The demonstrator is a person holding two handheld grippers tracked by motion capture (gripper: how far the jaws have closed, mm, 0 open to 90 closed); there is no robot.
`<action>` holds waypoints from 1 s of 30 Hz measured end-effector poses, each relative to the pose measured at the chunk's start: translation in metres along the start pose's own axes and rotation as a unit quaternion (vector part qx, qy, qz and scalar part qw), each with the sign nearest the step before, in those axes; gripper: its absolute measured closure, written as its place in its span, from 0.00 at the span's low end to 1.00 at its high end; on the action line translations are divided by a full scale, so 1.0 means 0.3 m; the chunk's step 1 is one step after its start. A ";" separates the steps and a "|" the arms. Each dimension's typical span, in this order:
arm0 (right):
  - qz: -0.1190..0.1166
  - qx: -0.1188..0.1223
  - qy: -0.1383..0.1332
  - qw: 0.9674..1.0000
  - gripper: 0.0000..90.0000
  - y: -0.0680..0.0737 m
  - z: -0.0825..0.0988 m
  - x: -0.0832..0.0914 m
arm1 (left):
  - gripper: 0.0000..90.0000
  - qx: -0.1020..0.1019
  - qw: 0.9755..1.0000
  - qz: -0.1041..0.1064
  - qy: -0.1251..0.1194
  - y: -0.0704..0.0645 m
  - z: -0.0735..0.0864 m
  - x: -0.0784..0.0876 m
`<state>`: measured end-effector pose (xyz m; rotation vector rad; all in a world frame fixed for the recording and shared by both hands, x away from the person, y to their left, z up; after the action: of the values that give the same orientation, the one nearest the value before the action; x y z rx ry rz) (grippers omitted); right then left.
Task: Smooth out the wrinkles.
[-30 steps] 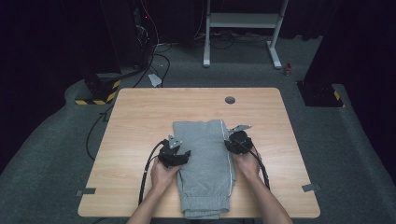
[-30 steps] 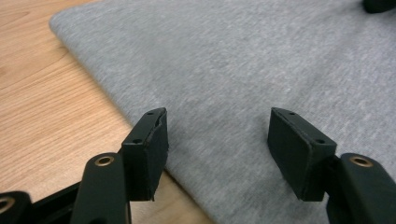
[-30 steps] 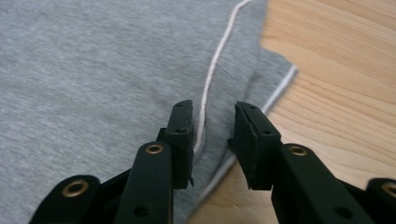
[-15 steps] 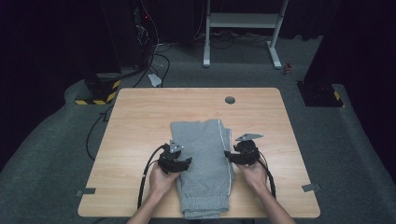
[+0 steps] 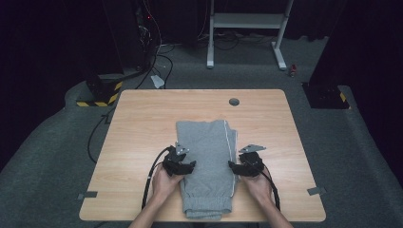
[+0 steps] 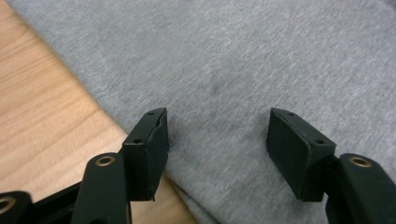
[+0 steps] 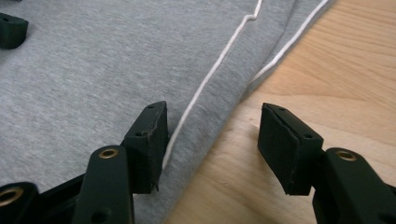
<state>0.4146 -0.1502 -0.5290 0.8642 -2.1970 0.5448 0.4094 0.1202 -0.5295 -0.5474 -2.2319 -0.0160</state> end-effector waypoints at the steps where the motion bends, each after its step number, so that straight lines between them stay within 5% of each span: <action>1: 0.002 -0.002 -0.001 1.000 0.47 -0.005 0.001 -0.001 | 0.42 0.001 1.000 0.000 0.002 0.001 -0.006 -0.005; 7: 0.012 -0.009 0.002 1.000 0.43 -0.037 0.000 -0.008 | 0.42 0.007 1.000 0.007 -0.016 0.005 -0.019 -0.028; 9: 0.019 -0.013 0.010 1.000 0.34 -0.048 -0.004 -0.014 | 0.42 0.010 1.000 0.006 -0.006 0.006 -0.028 -0.028; 13: 0.016 -0.013 0.011 1.000 0.33 -0.059 -0.006 -0.018 | 0.40 0.016 1.000 0.001 0.006 0.014 -0.052 -0.021; 16: -0.004 -0.034 0.012 0.999 0.45 -0.065 -0.014 -0.007 | 0.42 0.040 0.999 0.003 -0.010 0.032 -0.061 -0.005; 24: 0.001 -0.078 -0.019 0.997 0.45 -0.104 -0.058 -0.028 | 0.40 0.113 0.993 -0.019 -0.007 0.122 -0.072 -0.032; 30: 0.018 -0.093 -0.004 0.995 0.44 -0.144 -0.076 -0.055 | 0.36 0.121 0.992 -0.026 -0.014 0.123 -0.085 -0.050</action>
<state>0.4645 -0.1596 -0.5208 0.7304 -2.2329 0.3470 0.4509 0.1430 -0.5297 -0.3598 -2.2349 0.2346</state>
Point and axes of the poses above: each handheld gripper's, and its own axes: x roughly backward along the jaws, z roughly out of its underside, y roughly to its left, the point moved 2 cm from there along -x, roughly forward along the jaws, and after that the axes turned 15 degrees about x, right-handed, at the moved point
